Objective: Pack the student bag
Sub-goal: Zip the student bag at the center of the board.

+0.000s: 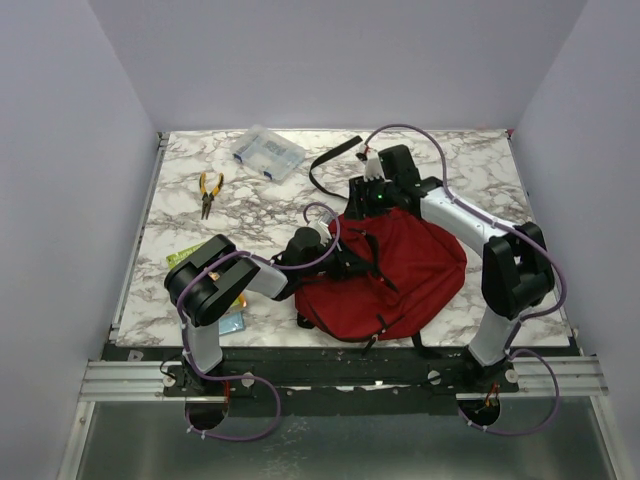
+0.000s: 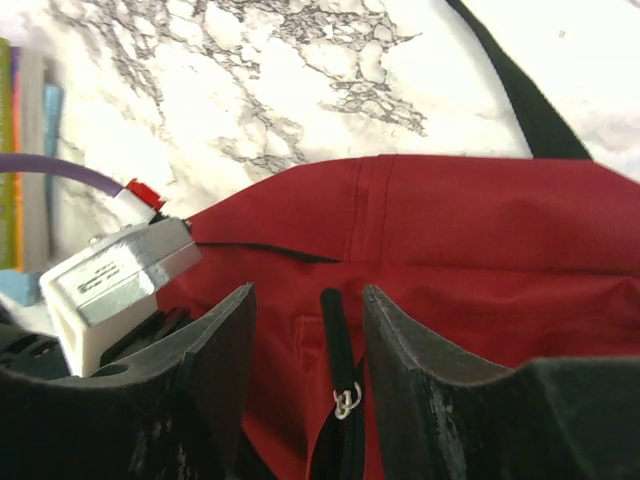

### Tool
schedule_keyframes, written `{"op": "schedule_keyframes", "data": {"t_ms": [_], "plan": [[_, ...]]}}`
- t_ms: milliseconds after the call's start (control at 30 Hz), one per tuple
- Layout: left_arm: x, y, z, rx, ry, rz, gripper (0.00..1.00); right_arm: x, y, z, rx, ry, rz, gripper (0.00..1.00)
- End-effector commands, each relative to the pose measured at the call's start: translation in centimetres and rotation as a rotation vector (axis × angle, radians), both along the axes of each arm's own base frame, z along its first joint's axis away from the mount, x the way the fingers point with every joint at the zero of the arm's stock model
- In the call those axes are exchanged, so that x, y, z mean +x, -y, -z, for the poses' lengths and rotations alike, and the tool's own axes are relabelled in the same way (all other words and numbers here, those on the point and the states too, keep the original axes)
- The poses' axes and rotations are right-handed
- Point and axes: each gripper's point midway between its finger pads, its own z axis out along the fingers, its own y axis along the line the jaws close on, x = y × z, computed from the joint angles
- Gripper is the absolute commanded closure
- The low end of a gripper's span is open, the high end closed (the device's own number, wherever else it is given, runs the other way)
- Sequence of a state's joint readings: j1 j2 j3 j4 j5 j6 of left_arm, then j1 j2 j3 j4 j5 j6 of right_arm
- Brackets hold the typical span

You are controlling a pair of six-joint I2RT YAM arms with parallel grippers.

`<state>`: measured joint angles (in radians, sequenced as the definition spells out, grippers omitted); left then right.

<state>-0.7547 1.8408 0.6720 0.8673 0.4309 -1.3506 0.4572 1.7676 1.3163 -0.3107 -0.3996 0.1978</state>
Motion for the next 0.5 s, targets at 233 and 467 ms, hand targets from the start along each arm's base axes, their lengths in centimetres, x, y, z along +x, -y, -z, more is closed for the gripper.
{"op": "schedule_keyframes", "data": {"t_ms": [233,467], "plan": [[-0.8,0.4,-0.3,-0.019,0.007,0.040,1.00,0.2,0.5,4.4,-0.343,0.002,-0.074,0.49],[-0.8,0.4,-0.2,-0.020,0.005,0.042,1.00,0.6,0.2,5.9,-0.459,0.048,-0.071,0.51]]}}
